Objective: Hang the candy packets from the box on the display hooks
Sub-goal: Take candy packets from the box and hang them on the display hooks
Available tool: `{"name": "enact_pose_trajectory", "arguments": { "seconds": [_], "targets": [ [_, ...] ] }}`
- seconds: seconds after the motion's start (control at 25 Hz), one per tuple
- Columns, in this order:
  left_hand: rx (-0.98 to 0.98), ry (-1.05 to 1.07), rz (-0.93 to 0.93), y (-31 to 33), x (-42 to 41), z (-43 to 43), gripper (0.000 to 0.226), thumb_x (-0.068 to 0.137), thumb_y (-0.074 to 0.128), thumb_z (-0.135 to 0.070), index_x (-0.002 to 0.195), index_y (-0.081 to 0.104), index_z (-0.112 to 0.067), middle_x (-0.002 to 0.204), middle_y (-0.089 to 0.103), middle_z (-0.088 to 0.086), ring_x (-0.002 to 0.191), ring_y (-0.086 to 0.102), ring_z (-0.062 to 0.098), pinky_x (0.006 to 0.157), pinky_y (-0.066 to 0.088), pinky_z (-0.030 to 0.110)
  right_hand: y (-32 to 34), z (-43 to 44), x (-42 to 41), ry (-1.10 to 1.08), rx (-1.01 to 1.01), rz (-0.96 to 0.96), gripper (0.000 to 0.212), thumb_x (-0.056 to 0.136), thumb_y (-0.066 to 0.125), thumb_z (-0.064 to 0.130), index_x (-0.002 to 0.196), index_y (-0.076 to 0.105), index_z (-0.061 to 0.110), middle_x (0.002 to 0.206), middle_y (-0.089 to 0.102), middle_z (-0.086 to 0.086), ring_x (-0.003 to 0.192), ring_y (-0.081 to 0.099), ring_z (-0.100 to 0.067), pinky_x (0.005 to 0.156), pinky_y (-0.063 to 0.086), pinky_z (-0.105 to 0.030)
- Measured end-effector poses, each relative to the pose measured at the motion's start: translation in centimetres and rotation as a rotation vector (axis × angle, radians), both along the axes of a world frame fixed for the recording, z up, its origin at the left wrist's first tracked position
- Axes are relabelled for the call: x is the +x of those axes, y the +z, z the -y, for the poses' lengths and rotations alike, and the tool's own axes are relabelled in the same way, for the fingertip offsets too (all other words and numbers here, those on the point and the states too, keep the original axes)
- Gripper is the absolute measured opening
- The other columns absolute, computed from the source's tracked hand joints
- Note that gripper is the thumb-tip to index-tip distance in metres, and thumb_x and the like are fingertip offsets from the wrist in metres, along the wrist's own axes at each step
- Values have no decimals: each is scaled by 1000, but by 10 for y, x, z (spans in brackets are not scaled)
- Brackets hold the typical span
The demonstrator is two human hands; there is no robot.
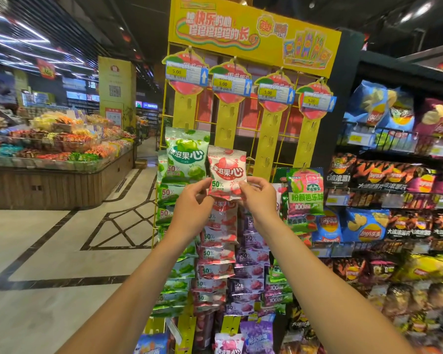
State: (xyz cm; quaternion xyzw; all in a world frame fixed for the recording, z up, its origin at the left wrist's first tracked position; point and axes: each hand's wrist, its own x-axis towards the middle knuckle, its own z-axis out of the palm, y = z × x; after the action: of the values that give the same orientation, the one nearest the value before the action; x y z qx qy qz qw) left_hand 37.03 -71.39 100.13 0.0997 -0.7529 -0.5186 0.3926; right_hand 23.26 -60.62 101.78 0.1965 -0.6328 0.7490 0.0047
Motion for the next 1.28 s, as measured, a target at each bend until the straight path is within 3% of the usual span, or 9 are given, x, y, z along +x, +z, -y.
{"name": "enact_pose_trajectory", "arguments": {
  "seconds": [0.08,0.2,0.36,0.44,0.56,0.8,1.0,1.12,1.28],
  "targets": [
    [-2,-5,21,-6,0,1,53,100,54,-8,151,54,-23,136,66,16,123,59,42,90,56,55,-8,1,-1,-14,20,-6,13,95,74,22,103,64,25,103,78,-5,92,77,-22,80,65,-47],
    [-44,17,18,-13,3,1,51,101,54,-10,150,53,-24,139,60,-3,117,65,16,75,57,26,-17,1,-2,-14,23,-3,13,94,74,22,102,65,26,99,78,-4,91,77,-23,79,65,-50],
    [-64,36,59,-22,4,2,54,102,53,-11,154,49,-23,147,54,-6,123,56,6,97,54,34,-25,2,-2,-20,67,-40,13,92,75,26,99,65,31,98,78,-3,90,77,-24,78,64,-54],
    [-100,59,86,-23,5,0,55,102,53,-11,156,47,-22,142,51,-8,120,51,4,97,48,30,-28,1,-3,-42,109,-94,15,90,75,30,99,64,34,97,77,0,90,76,-22,79,64,-53],
    [-174,90,108,-25,6,-2,56,102,54,-13,157,45,-22,136,52,-7,113,54,6,92,44,27,-29,-1,-3,-83,170,-186,16,89,75,34,100,64,35,98,76,4,91,74,-17,80,64,-50],
    [-342,193,150,-31,12,-10,53,103,54,-21,155,47,-23,149,46,-7,116,58,9,92,49,29,-24,-20,2,-25,222,-242,23,92,75,32,111,66,23,104,71,7,97,68,-10,88,61,-40],
    [-679,389,208,-40,9,-30,51,103,57,-34,152,51,-22,152,48,0,141,42,20,113,46,44,-33,-63,1,-9,353,-339,27,94,73,33,118,63,25,107,66,14,96,63,-2,79,54,-25],
    [-870,455,261,-53,-2,-53,56,102,58,-44,153,49,-24,160,42,5,154,30,28,122,36,50,-48,-107,-7,-53,504,-483,34,96,68,37,128,61,27,118,62,10,100,61,-1,86,56,-32],
    [-1030,454,358,-71,-27,-96,68,101,51,-58,160,36,-27,171,24,7,160,13,33,128,23,53,-69,-176,-31,-184,814,-688,41,97,64,41,135,55,28,137,53,5,130,48,-18,101,49,-40]
  ]
}}
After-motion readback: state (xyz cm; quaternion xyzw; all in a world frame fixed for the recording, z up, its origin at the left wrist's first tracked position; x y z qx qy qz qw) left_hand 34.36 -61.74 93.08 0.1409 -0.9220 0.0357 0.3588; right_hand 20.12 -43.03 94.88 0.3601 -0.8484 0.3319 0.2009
